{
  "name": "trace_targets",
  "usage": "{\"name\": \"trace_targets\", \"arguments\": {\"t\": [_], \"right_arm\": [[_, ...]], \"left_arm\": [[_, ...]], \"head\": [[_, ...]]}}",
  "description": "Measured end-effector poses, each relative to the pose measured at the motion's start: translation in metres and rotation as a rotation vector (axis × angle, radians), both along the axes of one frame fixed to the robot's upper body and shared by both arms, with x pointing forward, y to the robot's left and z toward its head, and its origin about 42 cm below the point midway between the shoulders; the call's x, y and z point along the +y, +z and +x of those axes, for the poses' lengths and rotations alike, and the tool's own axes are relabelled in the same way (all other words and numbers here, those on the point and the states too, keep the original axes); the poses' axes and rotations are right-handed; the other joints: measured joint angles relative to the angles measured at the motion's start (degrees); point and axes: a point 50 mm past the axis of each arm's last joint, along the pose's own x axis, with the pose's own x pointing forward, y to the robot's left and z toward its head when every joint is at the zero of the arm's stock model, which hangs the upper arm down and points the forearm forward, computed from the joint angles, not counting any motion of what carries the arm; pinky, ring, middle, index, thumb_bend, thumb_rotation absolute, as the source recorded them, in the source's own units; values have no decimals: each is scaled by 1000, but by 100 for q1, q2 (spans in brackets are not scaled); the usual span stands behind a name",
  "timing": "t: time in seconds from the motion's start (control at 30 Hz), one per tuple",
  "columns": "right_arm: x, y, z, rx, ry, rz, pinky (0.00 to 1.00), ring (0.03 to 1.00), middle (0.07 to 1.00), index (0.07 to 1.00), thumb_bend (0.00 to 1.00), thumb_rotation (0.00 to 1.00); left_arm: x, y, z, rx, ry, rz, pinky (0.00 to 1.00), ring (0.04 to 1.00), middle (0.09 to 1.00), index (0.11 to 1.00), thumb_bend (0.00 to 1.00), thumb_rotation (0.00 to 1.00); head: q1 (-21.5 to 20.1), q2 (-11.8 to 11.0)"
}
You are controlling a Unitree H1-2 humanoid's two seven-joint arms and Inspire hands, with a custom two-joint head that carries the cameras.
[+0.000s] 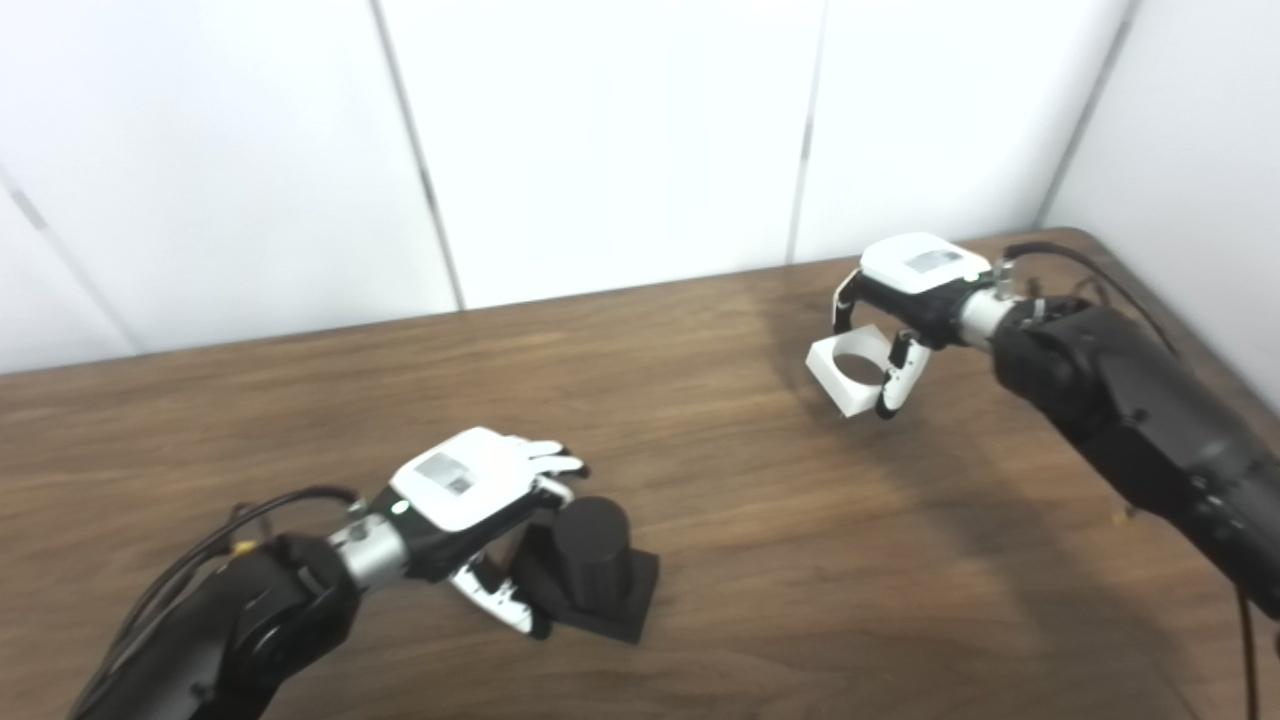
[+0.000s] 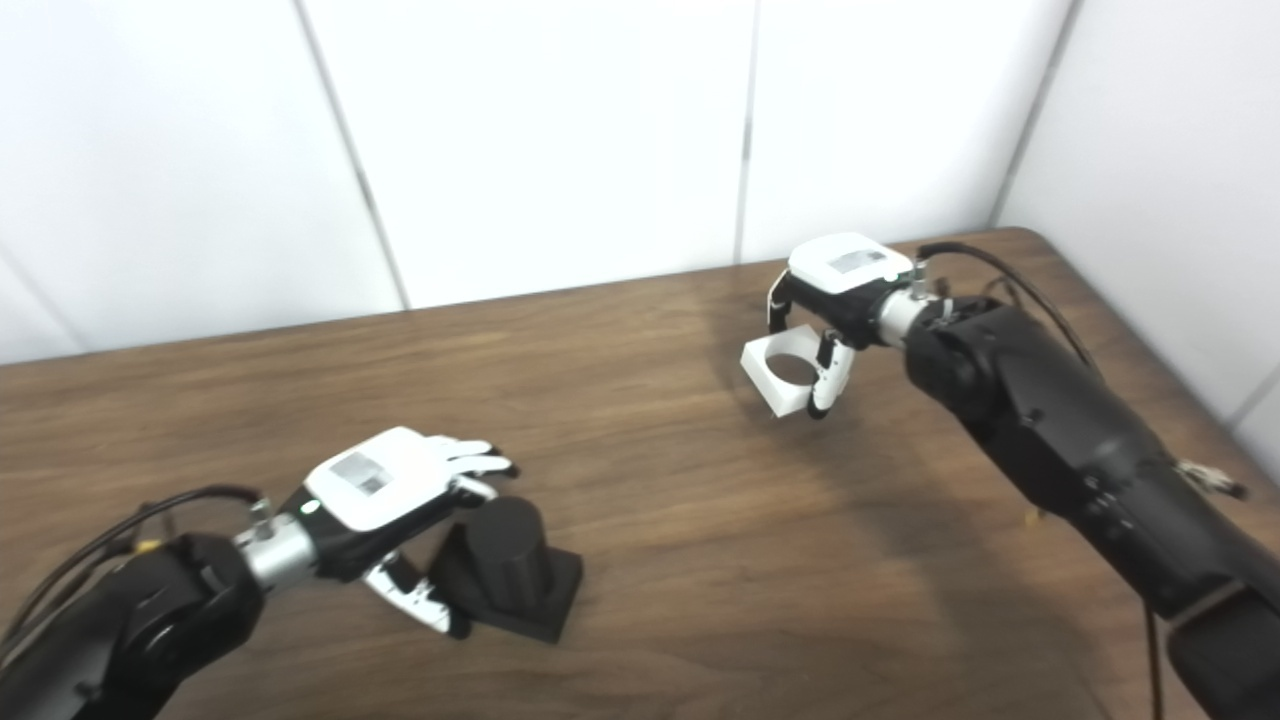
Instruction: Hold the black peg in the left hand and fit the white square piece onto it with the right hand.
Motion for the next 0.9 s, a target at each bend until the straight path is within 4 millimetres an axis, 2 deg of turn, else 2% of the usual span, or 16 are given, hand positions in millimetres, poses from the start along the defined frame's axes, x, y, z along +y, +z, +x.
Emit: {"name": "trace_targets", "arguments": {"t": [0.07, 0.23, 0.33, 0.77, 0.9], "right_arm": [[10, 8, -6, 4, 44, 4, 779, 810, 747, 479, 522, 125], [30, 18, -14, -2, 134, 36, 685, 775, 738, 478, 522, 127], [39, 22, -19, 2, 173, 42, 668, 771, 739, 478, 523, 129], [84, 58, -44, -5, 364, 53, 665, 778, 748, 479, 523, 130], [90, 64, -50, -4, 400, 63, 660, 774, 744, 478, 523, 130]], "left_arm": [[-2, 0, 0, 4, 4, 0, 888, 935, 905, 491, 524, 68], [-7, 0, 1, 9, 9, -1, 873, 932, 904, 492, 524, 70], [-8, 1, 2, 12, 14, 3, 879, 934, 906, 492, 524, 70], [-12, 3, 4, 15, 13, 24, 876, 931, 904, 492, 523, 71], [-12, 4, 4, 15, 13, 24, 882, 931, 892, 492, 523, 71]], "head": [[44, 27], [228, 105], [299, 132], [413, 202], [440, 220]]}}
